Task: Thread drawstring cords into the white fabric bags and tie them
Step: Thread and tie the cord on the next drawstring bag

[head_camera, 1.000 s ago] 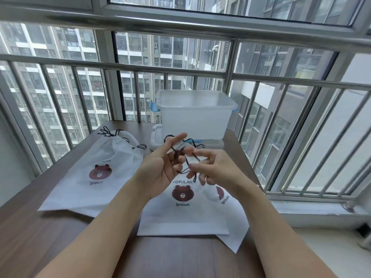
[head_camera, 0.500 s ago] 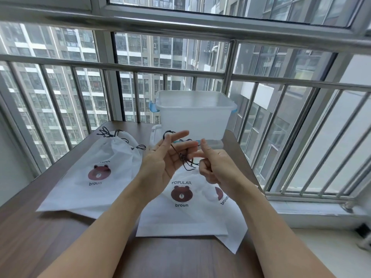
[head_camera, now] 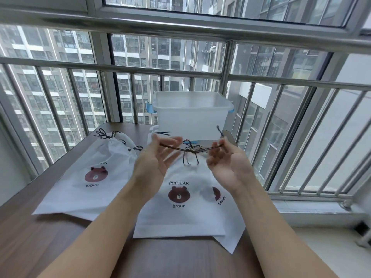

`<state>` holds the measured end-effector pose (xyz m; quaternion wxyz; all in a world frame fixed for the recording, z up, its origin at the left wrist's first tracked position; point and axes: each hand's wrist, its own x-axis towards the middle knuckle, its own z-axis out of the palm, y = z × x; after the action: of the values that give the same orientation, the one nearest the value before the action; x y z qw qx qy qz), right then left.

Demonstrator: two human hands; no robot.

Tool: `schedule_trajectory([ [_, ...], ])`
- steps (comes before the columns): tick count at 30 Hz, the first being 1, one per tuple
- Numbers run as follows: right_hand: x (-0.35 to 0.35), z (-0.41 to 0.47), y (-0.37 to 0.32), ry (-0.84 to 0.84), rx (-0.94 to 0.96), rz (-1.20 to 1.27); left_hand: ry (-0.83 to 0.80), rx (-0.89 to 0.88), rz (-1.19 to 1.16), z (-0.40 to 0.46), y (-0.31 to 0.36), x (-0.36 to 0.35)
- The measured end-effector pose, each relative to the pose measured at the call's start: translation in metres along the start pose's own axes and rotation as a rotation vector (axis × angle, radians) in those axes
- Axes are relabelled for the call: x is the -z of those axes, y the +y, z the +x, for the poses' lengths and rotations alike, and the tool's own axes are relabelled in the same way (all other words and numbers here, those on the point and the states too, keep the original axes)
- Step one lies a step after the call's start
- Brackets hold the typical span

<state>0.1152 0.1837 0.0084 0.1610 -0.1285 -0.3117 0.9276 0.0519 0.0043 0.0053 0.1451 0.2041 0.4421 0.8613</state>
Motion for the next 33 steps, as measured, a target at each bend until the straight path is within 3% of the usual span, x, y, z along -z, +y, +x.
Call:
schedule_trajectory([
  [2, 0.007, 0.004, -0.01, 0.048, 0.021, 0.214, 0.181, -0.01, -0.179, 0.006, 0.011, 0.01],
  [4, 0.015, 0.008, -0.017, 0.123, 0.041, 0.264, 0.322, -0.013, -0.173, 0.013, 0.022, 0.024],
  [7, 0.02, 0.011, -0.018, 0.223, 0.084, -0.031, 0.421, -0.024, 0.117, 0.017, 0.023, 0.036],
  [9, 0.017, 0.008, -0.015, 0.242, 0.128, -0.325, 0.463, -0.06, 0.467, 0.019, 0.015, 0.038],
  [12, 0.013, 0.004, -0.007, 0.195, 0.301, -0.988, 0.338, -0.122, 0.906, 0.014, 0.006, 0.033],
  [16, 0.012, -0.003, 0.004, 0.001, 0.426, -1.663, 0.053, -0.124, 1.099, 0.008, -0.003, 0.031],
  [18, 0.011, -0.006, 0.005, -0.05, 0.418, -1.856, -0.022, -0.165, 1.211, 0.009, -0.006, 0.035],
  [22, 0.011, -0.005, 0.009, -0.088, 0.403, -1.872, -0.095, -0.234, 1.382, 0.012, -0.011, 0.044],
  [25, 0.01, -0.002, 0.012, -0.143, 0.449, -1.788, -0.108, -0.308, 1.368, 0.012, -0.012, 0.044],
  [29, 0.011, 0.001, 0.009, -0.252, 0.21, -1.323, -0.218, -0.281, 1.26, 0.013, -0.014, 0.041],
  [33, 0.013, 0.004, 0.005, -0.16, 0.063, -0.997, -0.306, -0.273, 1.215, 0.011, -0.016, 0.038],
])
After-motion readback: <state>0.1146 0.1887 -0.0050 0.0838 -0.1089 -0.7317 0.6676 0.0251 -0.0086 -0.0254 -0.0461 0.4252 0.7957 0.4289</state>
